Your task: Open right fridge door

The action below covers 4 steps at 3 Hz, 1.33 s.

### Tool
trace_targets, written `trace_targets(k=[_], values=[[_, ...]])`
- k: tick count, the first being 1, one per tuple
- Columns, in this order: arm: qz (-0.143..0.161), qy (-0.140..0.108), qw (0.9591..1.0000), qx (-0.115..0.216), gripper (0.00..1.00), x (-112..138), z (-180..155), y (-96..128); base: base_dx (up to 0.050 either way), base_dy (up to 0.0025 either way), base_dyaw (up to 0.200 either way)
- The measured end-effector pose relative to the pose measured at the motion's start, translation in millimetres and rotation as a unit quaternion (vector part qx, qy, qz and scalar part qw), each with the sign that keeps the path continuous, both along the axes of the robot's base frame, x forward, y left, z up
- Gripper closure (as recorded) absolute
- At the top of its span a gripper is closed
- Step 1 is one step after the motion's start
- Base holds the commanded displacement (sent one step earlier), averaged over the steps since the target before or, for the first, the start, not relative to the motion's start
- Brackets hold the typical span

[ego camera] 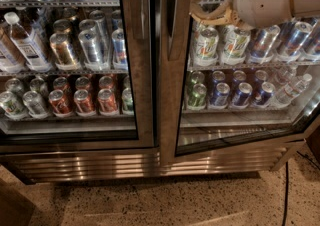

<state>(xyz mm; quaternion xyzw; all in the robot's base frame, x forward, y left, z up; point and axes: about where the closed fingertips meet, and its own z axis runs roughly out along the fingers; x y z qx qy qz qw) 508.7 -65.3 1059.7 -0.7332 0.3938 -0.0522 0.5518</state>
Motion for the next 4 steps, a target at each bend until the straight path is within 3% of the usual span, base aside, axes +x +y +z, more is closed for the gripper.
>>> trace_targets(k=[1, 2, 3, 4], values=[[0.000, 0.002, 1.0000, -0.002, 1.00, 2.9, -0.3, 1.1, 0.000, 0.00000, 0.000], [0.020, -0.002, 0.9998, -0.007, 1.00, -27.9, 5.7, -9.0, 0.000, 0.00000, 0.000], [0.021, -0.002, 0.9998, -0.007, 1.00, -27.9, 5.7, -9.1, 0.000, 0.00000, 0.000], [0.035, 0.013, 0.9990, -0.023, 1.00, -46.4, 4.8, -12.7, 0.000, 0.00000, 0.000]])
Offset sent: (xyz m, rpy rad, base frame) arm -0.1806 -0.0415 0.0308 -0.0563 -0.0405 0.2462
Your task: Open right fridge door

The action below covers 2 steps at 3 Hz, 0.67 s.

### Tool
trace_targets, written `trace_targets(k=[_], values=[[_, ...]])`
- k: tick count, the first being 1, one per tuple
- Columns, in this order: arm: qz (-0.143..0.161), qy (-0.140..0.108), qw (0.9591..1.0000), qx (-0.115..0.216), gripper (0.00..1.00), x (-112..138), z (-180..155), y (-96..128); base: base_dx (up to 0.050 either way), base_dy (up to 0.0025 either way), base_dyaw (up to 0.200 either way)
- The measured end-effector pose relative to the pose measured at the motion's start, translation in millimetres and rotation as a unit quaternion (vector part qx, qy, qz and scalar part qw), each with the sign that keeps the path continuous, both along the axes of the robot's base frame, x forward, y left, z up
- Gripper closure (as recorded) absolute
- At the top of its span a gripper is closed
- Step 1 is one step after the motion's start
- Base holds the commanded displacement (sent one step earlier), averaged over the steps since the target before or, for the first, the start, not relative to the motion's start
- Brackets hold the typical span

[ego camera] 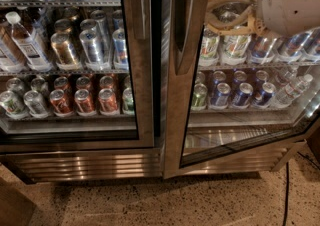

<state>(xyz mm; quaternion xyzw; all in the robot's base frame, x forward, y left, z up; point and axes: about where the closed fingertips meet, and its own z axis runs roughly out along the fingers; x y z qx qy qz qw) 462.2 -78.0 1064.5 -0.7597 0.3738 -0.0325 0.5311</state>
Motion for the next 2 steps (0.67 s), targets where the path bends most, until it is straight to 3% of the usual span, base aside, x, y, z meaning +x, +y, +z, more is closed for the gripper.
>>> trace_targets(k=[1, 2], values=[[0.000, 0.000, 1.0000, 0.000, 1.00, 0.1, 0.0, -1.4, 0.000, 0.00000, 0.000], [0.000, 0.000, 1.0000, 0.000, 0.81, 0.1, 0.0, -1.3, 0.000, 0.00000, 0.000]])
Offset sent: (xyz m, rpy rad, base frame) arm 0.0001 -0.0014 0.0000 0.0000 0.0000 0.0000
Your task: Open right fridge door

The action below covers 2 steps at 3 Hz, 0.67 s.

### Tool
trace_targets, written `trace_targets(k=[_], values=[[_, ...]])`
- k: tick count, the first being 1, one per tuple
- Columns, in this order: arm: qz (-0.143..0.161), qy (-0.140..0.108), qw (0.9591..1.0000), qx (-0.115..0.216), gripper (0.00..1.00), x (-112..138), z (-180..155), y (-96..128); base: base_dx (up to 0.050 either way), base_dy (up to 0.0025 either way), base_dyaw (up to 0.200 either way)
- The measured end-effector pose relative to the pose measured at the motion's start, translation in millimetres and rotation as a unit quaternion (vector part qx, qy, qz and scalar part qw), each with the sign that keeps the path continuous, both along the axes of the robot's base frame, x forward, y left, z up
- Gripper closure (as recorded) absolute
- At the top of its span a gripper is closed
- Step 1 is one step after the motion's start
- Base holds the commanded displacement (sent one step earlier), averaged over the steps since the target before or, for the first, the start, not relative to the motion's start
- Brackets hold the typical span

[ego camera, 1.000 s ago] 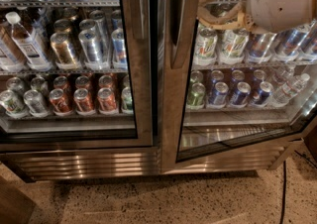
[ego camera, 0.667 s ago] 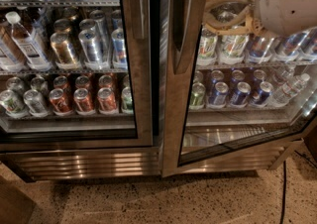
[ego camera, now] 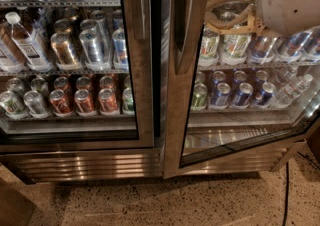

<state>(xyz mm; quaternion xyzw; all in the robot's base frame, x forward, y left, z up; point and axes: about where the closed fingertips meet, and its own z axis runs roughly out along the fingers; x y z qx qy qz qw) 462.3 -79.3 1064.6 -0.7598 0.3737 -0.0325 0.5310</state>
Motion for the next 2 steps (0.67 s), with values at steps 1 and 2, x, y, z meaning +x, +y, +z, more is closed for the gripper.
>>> trace_targets(k=[1, 2], values=[[0.005, 0.000, 1.0000, -0.003, 0.58, 0.1, 2.6, 3.5, 0.000, 0.00000, 0.000], [0.010, 0.002, 0.9999, -0.005, 0.35, -3.6, 3.2, 2.0, 0.000, 0.00000, 0.000]])
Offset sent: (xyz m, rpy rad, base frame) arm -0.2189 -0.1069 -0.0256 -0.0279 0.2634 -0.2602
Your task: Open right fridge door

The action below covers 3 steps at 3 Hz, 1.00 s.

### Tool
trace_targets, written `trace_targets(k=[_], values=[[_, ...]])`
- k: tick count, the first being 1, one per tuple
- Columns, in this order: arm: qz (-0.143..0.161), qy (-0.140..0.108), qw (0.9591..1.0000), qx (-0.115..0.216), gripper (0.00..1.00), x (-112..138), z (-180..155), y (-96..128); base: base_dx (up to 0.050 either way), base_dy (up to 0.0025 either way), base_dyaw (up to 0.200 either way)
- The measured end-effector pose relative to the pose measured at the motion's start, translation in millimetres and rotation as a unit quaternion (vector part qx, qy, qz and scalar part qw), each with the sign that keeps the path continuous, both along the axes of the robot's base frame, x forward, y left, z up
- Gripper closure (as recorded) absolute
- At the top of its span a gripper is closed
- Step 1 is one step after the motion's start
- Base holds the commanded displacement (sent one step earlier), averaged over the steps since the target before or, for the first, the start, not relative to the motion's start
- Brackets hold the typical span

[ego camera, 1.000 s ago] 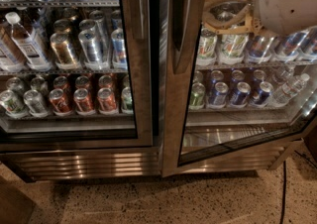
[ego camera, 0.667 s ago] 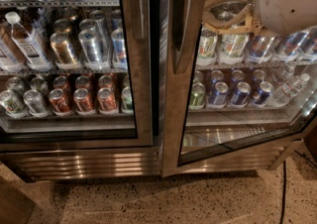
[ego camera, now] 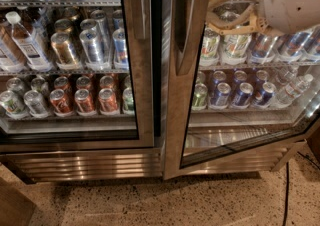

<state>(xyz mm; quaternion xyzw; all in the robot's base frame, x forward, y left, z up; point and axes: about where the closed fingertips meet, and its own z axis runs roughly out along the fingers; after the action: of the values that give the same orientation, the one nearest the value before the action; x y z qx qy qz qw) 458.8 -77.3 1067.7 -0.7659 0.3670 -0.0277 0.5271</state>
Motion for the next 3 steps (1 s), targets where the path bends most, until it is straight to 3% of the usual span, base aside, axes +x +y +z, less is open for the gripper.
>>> trace_targets(k=[1, 2, 3], values=[[0.000, 0.000, 1.0000, 0.000, 0.11, -0.2, 0.0, -2.4, 0.000, 0.00000, 0.000], [-0.052, 0.048, 0.9974, -0.011, 0.00, -34.0, -5.9, -12.4, 0.000, 0.00000, 0.000], [-0.085, 0.073, 0.9936, -0.013, 0.00, -51.7, -2.9, -8.1, 0.000, 0.00000, 0.000]])
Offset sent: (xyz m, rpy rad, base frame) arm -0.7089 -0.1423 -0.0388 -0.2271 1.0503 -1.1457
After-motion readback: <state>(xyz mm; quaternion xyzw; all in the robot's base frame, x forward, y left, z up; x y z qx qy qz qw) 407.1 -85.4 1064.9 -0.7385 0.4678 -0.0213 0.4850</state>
